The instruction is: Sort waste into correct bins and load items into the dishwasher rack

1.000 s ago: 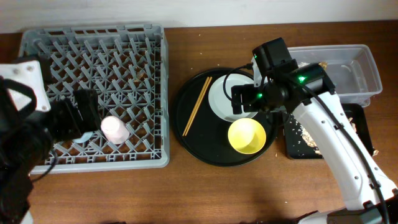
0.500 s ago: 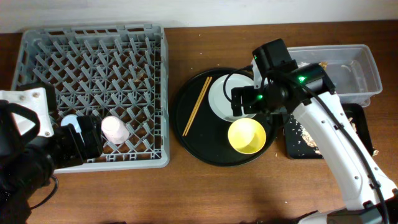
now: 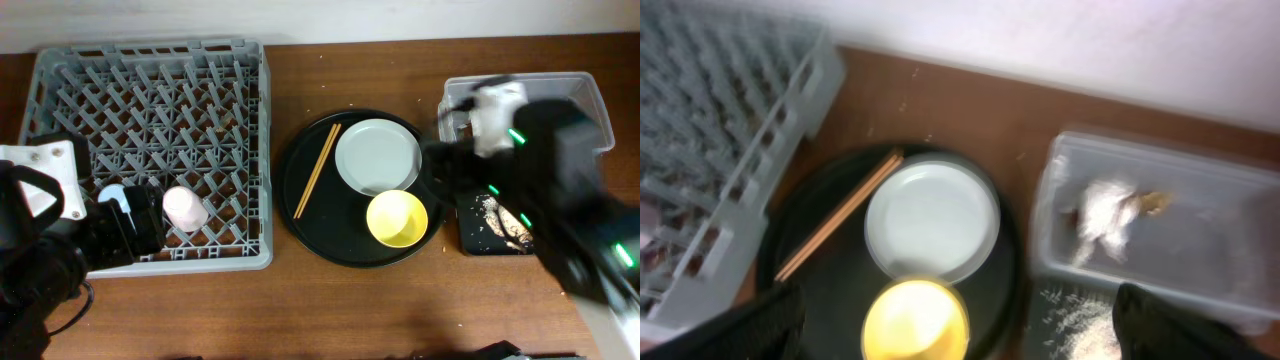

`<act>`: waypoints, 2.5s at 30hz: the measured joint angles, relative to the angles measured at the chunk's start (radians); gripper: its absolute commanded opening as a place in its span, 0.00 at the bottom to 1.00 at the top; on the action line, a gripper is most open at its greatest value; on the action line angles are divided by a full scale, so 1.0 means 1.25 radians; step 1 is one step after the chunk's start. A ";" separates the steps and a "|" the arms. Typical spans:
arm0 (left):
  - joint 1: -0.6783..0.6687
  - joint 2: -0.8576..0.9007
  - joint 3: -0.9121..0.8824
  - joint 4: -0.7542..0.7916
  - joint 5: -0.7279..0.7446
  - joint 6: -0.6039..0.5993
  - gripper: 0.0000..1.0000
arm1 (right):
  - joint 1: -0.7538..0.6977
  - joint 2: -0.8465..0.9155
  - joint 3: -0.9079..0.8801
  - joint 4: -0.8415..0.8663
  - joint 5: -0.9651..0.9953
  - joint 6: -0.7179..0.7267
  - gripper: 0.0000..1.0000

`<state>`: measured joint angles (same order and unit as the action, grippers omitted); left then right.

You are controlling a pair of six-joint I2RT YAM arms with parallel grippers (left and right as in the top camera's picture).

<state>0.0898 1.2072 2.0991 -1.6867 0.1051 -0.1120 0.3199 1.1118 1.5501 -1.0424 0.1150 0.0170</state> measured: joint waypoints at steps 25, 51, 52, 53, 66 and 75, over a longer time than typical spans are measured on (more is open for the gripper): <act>0.000 -0.001 0.002 -0.001 0.000 0.000 0.99 | -0.159 -0.880 -1.227 0.775 -0.022 -0.035 0.98; -0.658 0.646 -0.409 0.652 0.070 -0.111 0.55 | -0.159 -0.880 -1.228 0.777 -0.024 -0.035 0.98; -0.667 0.647 -0.408 0.662 0.067 -0.117 0.54 | -0.159 -0.880 -1.228 0.777 -0.024 -0.035 0.99; -0.681 0.652 -0.408 0.667 0.057 -0.132 0.53 | -0.159 -0.880 -1.228 0.777 -0.024 -0.035 0.98; -0.562 0.711 -0.159 0.321 -0.042 -0.183 0.00 | -0.159 -0.880 -1.228 0.778 -0.024 -0.035 0.98; -0.181 0.591 -0.020 0.146 -0.878 -0.350 0.00 | -0.159 -0.880 -1.228 0.778 -0.024 -0.034 0.98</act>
<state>-0.1364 1.9461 2.0743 -1.5043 -0.9920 -0.5491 0.1211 0.0116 0.0147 -0.0704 0.0849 -0.0261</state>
